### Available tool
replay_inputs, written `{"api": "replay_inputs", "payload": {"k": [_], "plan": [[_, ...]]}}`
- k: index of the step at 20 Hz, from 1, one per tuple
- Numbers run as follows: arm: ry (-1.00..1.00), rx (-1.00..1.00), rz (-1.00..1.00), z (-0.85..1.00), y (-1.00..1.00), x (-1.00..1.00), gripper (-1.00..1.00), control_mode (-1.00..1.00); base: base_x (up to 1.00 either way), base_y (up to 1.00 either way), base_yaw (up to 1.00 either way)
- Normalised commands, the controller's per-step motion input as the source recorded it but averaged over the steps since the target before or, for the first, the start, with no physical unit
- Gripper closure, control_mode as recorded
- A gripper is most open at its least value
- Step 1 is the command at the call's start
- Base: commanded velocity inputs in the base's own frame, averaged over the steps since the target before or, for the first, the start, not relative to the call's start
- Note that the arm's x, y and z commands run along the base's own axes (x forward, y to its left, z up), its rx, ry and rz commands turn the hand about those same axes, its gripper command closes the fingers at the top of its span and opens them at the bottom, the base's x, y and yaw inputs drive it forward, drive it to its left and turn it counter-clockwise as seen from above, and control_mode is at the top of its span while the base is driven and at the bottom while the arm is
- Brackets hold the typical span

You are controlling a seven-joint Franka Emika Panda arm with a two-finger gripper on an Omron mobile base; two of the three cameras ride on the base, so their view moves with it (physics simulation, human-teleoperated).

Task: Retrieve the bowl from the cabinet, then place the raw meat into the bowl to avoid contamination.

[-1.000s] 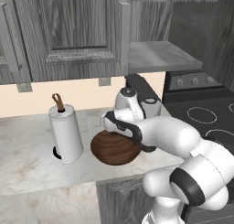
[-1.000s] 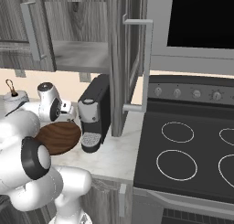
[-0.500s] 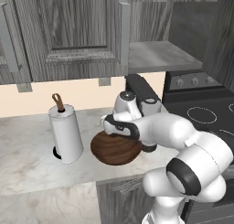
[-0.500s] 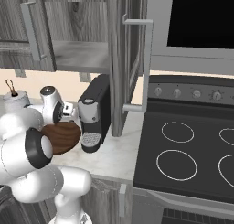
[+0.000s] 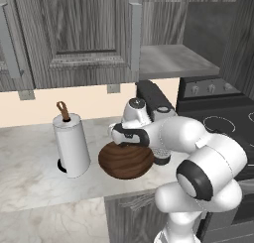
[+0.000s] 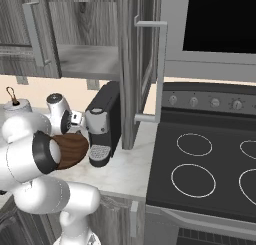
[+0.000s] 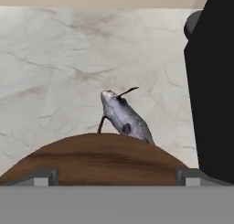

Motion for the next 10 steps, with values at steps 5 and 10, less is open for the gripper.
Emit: {"api": "replay_inputs", "payload": {"k": [5, 10], "plan": [[0.0, 0.0, -0.01, -0.02, 0.0, 0.18, -1.0, -1.0, 0.0, 0.0, 0.0], [0.0, 0.0, -0.01, -0.07, 0.0, 0.15, -1.0, -1.0, 0.0, 0.0, 0.0]]}}
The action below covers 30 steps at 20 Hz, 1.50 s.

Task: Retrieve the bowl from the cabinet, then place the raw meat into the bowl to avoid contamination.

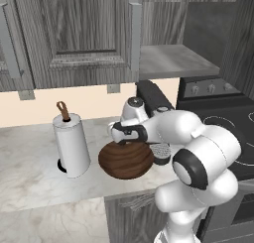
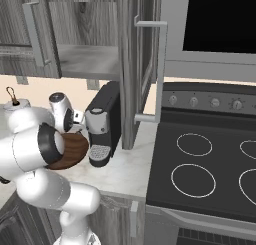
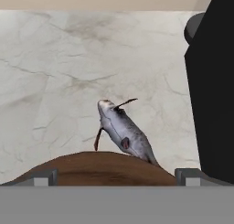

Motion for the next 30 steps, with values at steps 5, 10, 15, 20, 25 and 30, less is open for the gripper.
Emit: {"api": "replay_inputs", "payload": {"k": [5, 10, 15, 20, 25, 30], "plan": [[0.0, 0.0, 0.0, -0.13, 0.0, 0.13, -1.0, -1.0, 0.0, 0.0, 0.0], [0.0, 0.0, 0.0, -0.13, 0.0, 0.15, -1.0, -1.0, 0.0, 0.0, 0.0], [0.0, 0.0, 0.0, -0.12, 0.02, 0.14, -1.0, -1.0, 0.0, 0.0, 0.0], [0.0, 0.0, -0.01, -0.15, 0.06, 0.12, -1.0, -1.0, 0.0, 0.0, 0.0], [0.0, 0.0, -0.02, -0.19, 0.04, 0.07, -1.0, -1.0, 0.0, 0.0, 0.0], [0.0, 0.0, -0.02, -0.18, 0.0, 0.04, -1.0, -1.0, 0.0, 0.0, 0.0]]}}
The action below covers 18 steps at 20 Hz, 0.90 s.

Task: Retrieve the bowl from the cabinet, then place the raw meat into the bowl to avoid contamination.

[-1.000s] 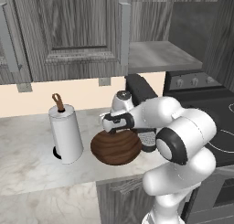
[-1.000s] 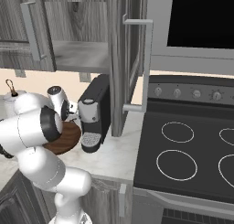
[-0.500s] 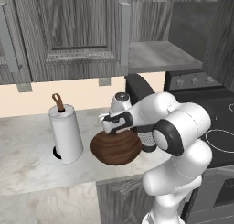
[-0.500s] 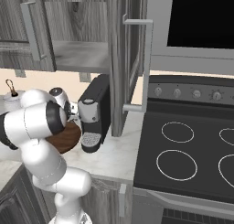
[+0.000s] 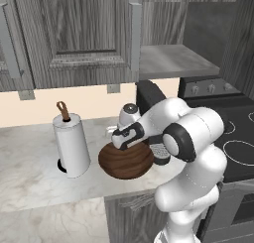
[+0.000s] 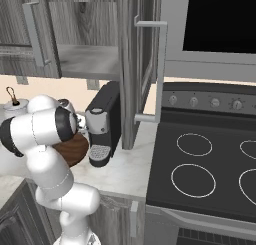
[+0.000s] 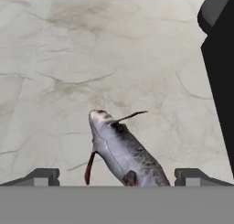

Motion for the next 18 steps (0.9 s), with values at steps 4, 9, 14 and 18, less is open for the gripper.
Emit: {"api": "replay_inputs", "payload": {"k": [4, 9, 14, 18], "plan": [[0.0, 0.0, -0.02, -0.16, 0.0, 0.07, -1.0, -1.0, 0.0, 0.0, 0.0], [0.0, 0.0, -0.02, -0.15, 0.0, 0.07, -1.0, -1.0, 0.0, 0.0, 0.0], [0.0, 0.0, -0.02, -0.12, 0.0, 0.12, -1.0, -1.0, 0.0, 0.0, 0.0], [0.0, 0.0, -0.02, -0.1, 0.02, 0.13, -1.0, -1.0, 0.0, 0.0, 0.0]]}}
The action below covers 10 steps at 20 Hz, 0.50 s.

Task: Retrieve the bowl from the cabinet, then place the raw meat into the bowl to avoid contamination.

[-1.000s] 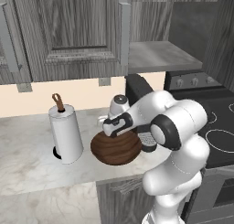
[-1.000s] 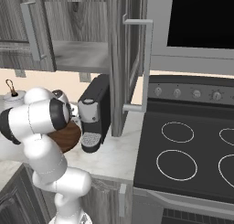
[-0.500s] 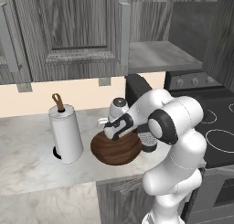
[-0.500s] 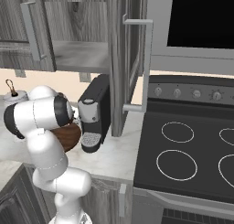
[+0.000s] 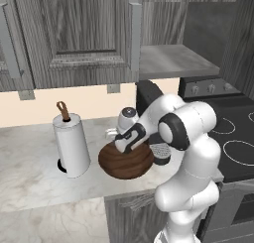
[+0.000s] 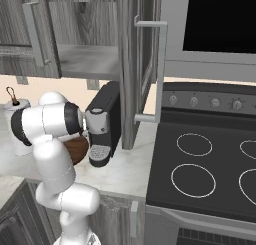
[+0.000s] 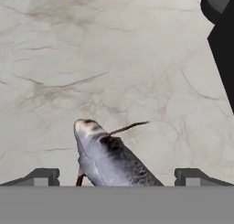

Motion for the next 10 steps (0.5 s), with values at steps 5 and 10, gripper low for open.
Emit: {"api": "replay_inputs", "payload": {"k": [5, 10], "plan": [[0.0, 0.0, -0.02, -0.09, 0.05, 0.12, -1.0, -1.0, 0.0, 0.0, 0.0], [0.0, 0.0, -0.03, -0.13, 0.04, 0.06, -1.0, -1.0, 0.0, 0.0, 0.0]]}}
